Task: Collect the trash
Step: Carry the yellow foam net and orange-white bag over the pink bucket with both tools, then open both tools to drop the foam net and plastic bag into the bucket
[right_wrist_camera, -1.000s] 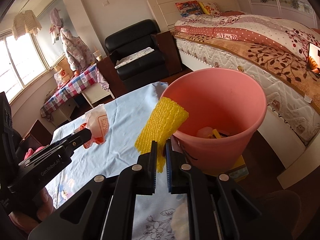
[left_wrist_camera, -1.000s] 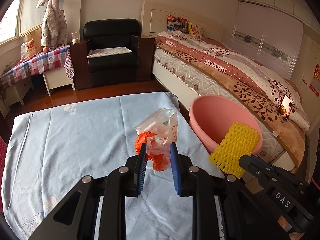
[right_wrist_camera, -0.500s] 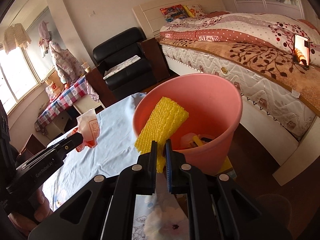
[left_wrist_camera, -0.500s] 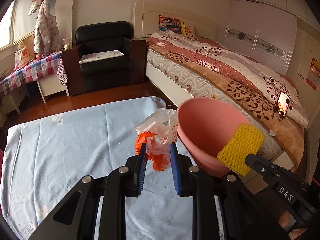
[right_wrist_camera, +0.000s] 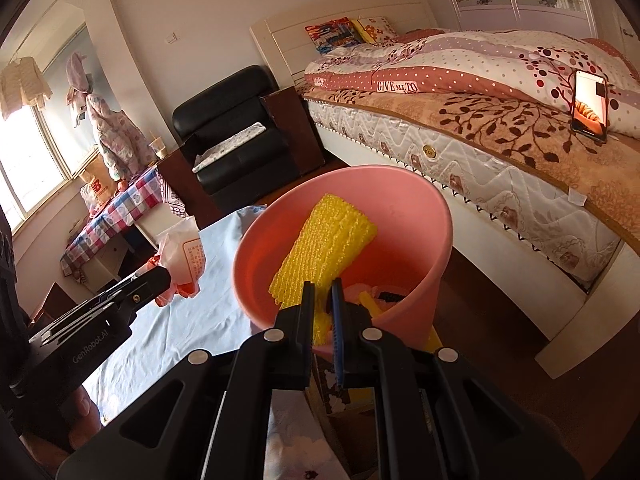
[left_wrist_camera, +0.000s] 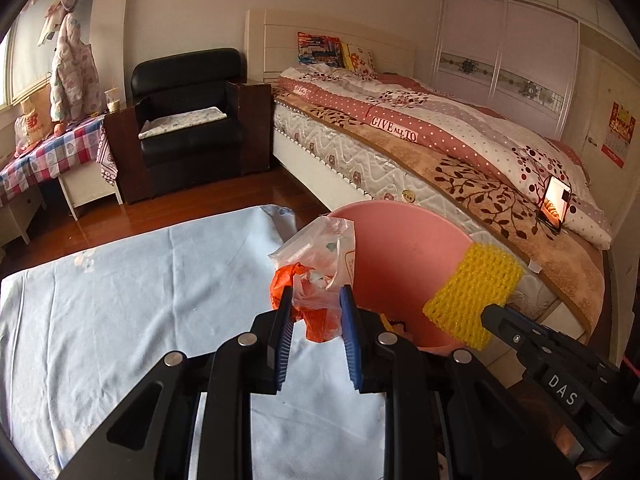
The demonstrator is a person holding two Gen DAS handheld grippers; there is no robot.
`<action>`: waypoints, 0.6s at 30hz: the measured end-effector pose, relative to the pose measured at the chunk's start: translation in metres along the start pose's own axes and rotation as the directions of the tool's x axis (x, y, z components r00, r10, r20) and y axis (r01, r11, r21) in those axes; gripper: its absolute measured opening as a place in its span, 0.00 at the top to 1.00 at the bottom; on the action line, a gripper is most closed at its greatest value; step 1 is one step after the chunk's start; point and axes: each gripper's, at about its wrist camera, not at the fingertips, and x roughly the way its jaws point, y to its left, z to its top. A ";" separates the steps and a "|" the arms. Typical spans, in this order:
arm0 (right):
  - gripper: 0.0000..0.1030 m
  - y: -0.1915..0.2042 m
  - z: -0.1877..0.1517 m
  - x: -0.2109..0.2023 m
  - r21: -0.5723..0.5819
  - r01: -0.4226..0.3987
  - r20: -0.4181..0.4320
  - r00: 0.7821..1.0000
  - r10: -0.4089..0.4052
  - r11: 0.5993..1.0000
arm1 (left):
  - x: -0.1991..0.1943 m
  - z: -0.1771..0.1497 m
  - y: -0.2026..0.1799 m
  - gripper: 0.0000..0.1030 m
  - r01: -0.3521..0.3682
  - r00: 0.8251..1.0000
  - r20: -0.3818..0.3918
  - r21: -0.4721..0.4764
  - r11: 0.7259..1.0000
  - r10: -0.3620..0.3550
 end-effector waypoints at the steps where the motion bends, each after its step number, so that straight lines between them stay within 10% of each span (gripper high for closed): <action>1: 0.92 -0.001 0.001 0.001 -0.001 0.004 0.001 1.000 -0.004 1.000 | 0.002 0.001 -0.003 0.79 0.004 1.000 0.001 0.005 1.000 -0.004; 18: 0.92 -0.011 0.015 0.039 -0.093 0.097 -0.050 0.994 -0.102 0.991 | 0.057 0.010 -0.025 0.79 0.051 0.996 -0.074 -0.005 0.999 -0.051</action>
